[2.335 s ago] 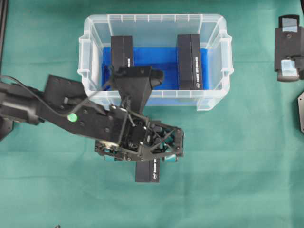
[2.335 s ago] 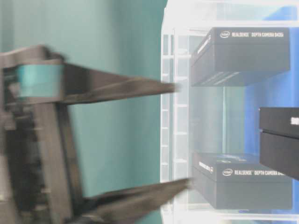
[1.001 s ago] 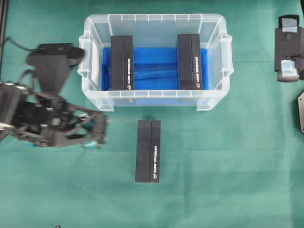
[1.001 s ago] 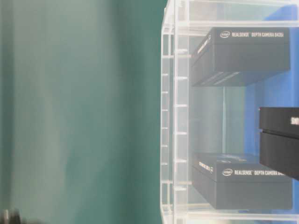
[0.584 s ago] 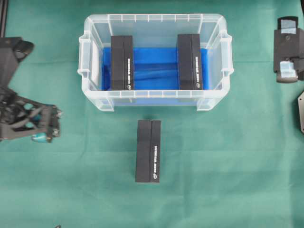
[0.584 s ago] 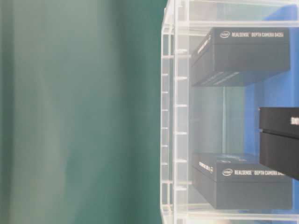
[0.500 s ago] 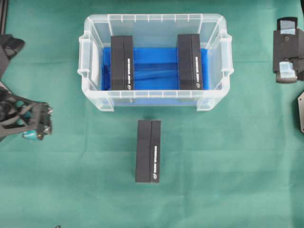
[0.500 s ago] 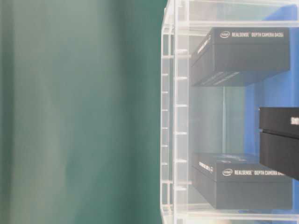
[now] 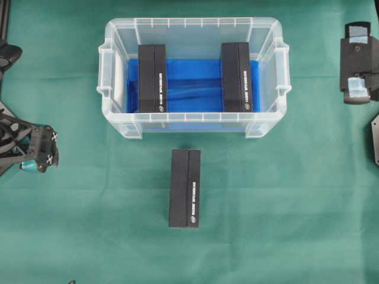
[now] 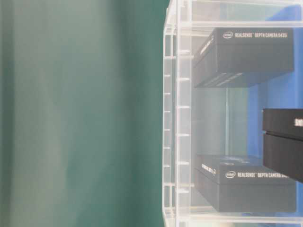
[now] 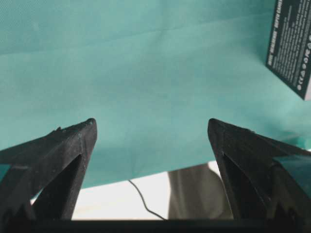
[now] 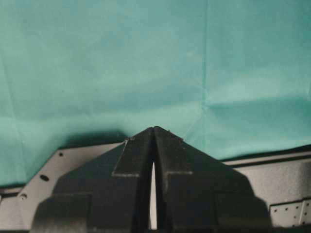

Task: Take the box out of the case with the left arm.

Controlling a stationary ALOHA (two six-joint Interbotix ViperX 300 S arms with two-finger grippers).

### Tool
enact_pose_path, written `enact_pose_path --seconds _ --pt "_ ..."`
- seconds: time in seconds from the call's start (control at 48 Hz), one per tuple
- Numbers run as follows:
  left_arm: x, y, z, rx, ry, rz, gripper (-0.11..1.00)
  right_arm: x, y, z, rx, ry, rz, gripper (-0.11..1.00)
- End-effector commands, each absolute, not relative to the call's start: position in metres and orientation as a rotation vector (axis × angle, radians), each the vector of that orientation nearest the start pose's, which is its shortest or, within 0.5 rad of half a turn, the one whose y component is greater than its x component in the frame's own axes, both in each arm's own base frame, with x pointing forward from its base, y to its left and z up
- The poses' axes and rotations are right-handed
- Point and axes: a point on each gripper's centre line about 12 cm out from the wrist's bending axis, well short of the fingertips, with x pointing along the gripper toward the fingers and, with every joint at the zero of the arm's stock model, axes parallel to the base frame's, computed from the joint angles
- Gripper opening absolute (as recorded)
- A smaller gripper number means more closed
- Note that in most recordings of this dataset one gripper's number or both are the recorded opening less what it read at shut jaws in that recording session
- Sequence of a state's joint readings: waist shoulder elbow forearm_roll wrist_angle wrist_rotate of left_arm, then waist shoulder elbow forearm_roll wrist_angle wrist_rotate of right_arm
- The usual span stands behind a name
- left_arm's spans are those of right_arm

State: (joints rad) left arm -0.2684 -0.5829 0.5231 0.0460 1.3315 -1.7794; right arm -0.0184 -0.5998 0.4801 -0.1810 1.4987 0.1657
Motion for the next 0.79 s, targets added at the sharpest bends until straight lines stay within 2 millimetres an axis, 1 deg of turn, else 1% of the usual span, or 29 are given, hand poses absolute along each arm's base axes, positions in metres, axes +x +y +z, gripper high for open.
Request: enact_pose_path --seconds 0.0,0.188,0.313,0.438,0.646,0.771 --pt "0.213 -0.046 0.322 -1.335 0.999 0.926 0.95 0.199 -0.025 0.334 0.017 1.346 -0.27 0.0" --pt "0.212 -0.025 0.324 -1.323 0.968 0.935 0.95 0.199 -0.025 0.334 0.018 1.344 -0.271 0.0" --pt "0.212 -0.007 0.325 -1.298 0.952 0.94 0.95 0.199 -0.025 0.334 0.018 1.344 -0.271 0.0" --pt "0.211 0.017 0.325 -1.267 0.939 0.963 0.95 0.2 -0.025 0.334 0.018 1.345 -0.271 0.0" --pt "0.2 0.05 0.325 -1.222 0.956 1.022 0.95 0.199 -0.025 0.334 0.018 1.344 -0.271 0.0" --pt "0.194 0.064 0.325 -1.206 0.956 1.046 0.95 0.2 -0.025 0.333 0.018 1.345 -0.271 0.0"
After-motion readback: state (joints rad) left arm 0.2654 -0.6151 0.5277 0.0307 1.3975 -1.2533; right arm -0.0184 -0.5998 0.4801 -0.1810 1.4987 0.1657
